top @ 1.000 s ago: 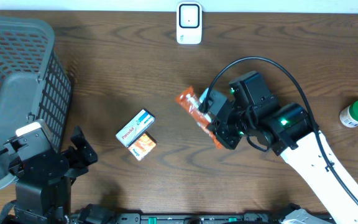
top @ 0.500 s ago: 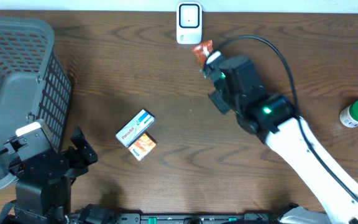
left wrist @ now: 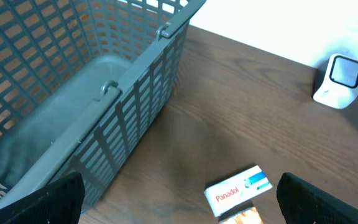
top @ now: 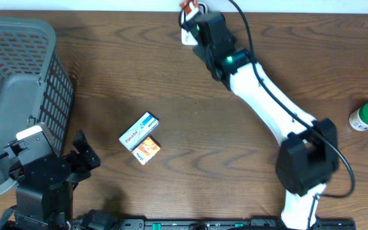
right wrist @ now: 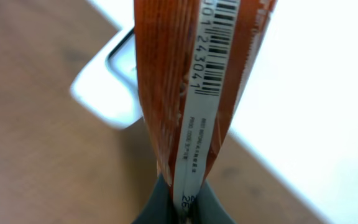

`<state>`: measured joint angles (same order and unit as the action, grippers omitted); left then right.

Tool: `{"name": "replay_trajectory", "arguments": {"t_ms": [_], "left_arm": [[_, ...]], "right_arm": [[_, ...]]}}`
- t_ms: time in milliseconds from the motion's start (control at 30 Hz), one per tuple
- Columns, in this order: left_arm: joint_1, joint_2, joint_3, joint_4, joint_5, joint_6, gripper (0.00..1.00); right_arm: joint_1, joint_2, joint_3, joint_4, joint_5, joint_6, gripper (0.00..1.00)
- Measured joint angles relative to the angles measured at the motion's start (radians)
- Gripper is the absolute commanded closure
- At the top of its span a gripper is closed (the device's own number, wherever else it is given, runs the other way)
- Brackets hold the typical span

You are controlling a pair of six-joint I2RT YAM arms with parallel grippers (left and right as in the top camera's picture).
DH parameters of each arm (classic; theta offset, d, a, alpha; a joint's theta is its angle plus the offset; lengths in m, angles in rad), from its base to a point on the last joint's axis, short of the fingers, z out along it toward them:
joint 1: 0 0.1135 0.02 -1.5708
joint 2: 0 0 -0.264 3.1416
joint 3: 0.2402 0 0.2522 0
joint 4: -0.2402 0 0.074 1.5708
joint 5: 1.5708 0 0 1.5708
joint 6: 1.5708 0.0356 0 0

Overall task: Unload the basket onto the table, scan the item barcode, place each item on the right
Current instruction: 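Hold the TOP bar's barcode over the white scanner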

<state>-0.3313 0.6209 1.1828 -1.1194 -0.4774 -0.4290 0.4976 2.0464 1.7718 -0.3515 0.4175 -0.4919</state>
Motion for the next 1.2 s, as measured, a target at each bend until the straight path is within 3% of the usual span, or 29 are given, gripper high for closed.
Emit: {"name": "replay_trajectory", "arguments": {"t_ms": [167,267,433,567,767,933,1200], "left_arm": [[0.000,0.000,0.000,-0.001,0.000,0.000,0.02],[0.000,0.000,0.000,-0.001,0.000,0.000,0.02],[0.000,0.000,0.000,-0.001,0.000,0.000,0.02],[0.000,0.000,0.000,-0.001,0.000,0.000,0.02],[0.000,0.000,0.000,-0.001,0.000,0.000,0.02],[0.000,0.000,0.000,0.000,0.000,0.000,0.02],[0.000,0.000,0.000,0.000,0.000,0.000,0.02]], "right_arm": [[-0.006,0.156,0.157,0.145,0.188,-0.260,0.99],[-0.008,0.245,0.175,0.365,0.320,-0.465,0.99],[-0.013,0.354,0.177,0.520,0.474,-0.766,0.99],[-0.019,0.431,0.177,0.618,0.584,-0.922,0.99],[-0.016,0.543,0.177,0.657,0.681,-1.010,0.99],[0.006,0.587,0.177,0.811,0.713,-1.065,0.99],[0.014,0.588,0.177,0.806,0.766,-1.101,0.99]]}}
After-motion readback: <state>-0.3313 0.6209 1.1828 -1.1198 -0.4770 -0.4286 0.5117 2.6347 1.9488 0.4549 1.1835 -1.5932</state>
